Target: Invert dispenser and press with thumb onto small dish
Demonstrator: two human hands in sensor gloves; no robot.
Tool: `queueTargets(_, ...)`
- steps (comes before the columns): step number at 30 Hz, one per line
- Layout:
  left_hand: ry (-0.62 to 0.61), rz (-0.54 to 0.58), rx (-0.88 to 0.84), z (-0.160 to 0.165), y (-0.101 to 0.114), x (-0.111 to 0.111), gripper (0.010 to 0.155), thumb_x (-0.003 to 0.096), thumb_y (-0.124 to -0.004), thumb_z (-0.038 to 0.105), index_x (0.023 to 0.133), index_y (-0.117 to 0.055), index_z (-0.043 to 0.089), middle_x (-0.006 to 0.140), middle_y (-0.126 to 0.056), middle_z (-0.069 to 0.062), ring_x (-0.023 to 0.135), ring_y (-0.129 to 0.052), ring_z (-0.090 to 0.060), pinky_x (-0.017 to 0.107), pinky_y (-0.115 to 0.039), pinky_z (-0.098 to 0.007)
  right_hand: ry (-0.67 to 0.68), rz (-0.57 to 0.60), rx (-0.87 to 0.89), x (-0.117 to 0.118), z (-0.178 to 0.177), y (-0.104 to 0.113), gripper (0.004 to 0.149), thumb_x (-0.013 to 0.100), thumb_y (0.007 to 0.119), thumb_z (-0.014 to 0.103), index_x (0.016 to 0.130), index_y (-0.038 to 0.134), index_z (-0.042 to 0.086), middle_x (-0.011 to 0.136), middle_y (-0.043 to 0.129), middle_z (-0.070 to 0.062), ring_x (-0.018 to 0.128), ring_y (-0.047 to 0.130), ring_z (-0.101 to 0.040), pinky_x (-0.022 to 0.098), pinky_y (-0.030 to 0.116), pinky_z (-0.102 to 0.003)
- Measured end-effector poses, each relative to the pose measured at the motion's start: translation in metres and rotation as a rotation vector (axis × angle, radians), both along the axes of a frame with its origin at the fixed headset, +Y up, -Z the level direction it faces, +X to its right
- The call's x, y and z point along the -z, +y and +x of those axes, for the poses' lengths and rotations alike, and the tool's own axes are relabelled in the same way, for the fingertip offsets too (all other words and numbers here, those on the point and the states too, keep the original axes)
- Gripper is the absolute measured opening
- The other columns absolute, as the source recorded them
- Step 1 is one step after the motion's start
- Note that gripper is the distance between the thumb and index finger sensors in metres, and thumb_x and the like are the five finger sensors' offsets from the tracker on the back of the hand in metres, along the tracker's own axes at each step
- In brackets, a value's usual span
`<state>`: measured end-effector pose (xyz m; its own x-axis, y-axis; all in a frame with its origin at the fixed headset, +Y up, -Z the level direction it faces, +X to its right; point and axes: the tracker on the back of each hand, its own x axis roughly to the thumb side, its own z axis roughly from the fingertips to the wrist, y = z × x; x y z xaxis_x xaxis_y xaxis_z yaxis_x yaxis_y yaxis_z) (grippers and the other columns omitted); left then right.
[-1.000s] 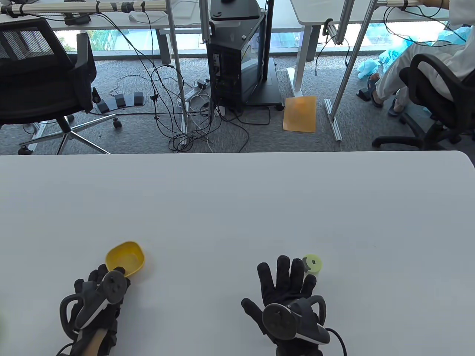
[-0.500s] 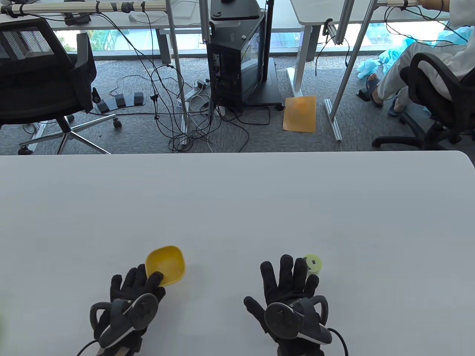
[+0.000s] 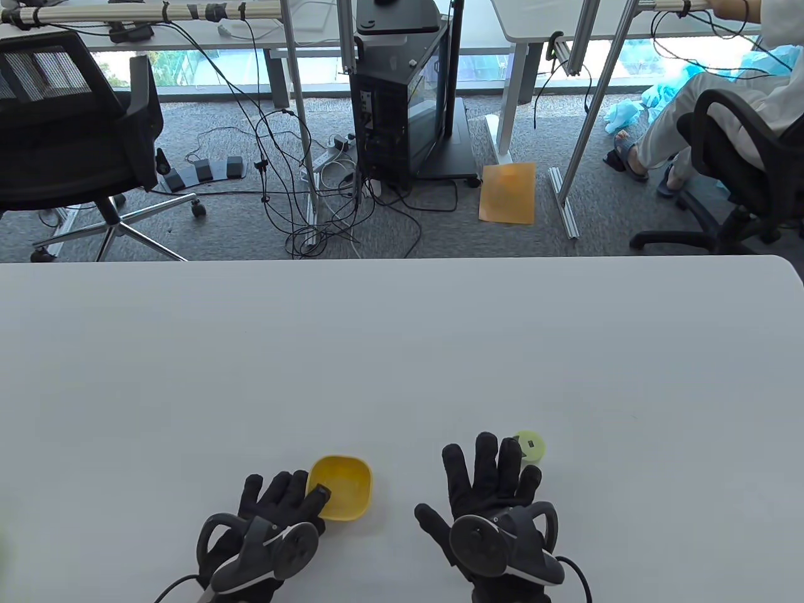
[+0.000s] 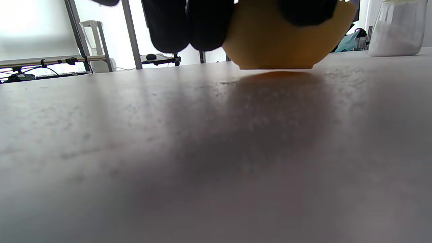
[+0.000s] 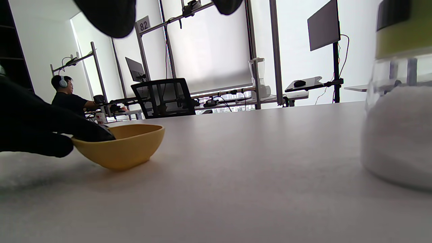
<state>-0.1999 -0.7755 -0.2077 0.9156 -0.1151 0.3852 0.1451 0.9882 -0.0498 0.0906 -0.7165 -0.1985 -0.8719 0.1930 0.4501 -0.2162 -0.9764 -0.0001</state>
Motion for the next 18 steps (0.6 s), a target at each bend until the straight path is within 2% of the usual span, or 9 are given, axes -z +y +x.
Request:
queueTargets(3,0.003,0.004,-0.017,-0.001,0.000,0.000,0.061,0.0566,-0.059,0.057,0.113,-0.061,0.035,0.115,-0.074,-0.009,0.106,-0.079,-0.033,0.075,-0.055,-0.066,-0.002,0.003,0.003,0.000,0.001,0.000,0.089,0.066,0.059,0.052,0.115,0.023,-0.014,0.098,0.001,-0.056,0.078,0.004,-0.085,0.039,0.021,-0.094)
queueTargets(7,0.022,0.045,-0.068,-0.008,0.011,-0.002,0.067,0.0561,-0.055,0.061,0.116,-0.055,0.033,0.118,-0.069,-0.012,0.108,-0.075,-0.036,0.075,-0.053,-0.067,-0.003,0.005,0.008,-0.001,0.001,0.000,0.089,0.066,0.059,0.052,0.115,0.023,-0.014,0.098,0.001,-0.056,0.078,0.004,-0.085,0.039,0.021,-0.094)
queueTargets(12,0.076,0.126,-0.165,-0.026,0.033,-0.008,0.072,0.0562,-0.049,0.064,0.120,-0.047,0.031,0.122,-0.059,-0.017,0.112,-0.065,-0.041,0.074,-0.047,-0.071,-0.001,-0.005,0.008,0.000,0.001,-0.001,0.089,0.066,0.059,0.052,0.115,0.023,-0.014,0.099,0.002,-0.056,0.078,0.004,-0.085,0.039,0.021,-0.094)
queueTargets(18,0.193,0.239,-0.274,-0.062,0.059,-0.016,0.076,0.0563,-0.042,0.068,0.122,-0.040,0.031,0.126,-0.047,-0.021,0.115,-0.053,-0.046,0.073,-0.042,-0.075,0.008,-0.021,0.004,0.001,-0.001,-0.002,0.090,0.066,0.058,0.053,0.115,0.023,-0.014,0.098,0.002,-0.056,0.077,0.004,-0.085,0.039,0.021,-0.094)
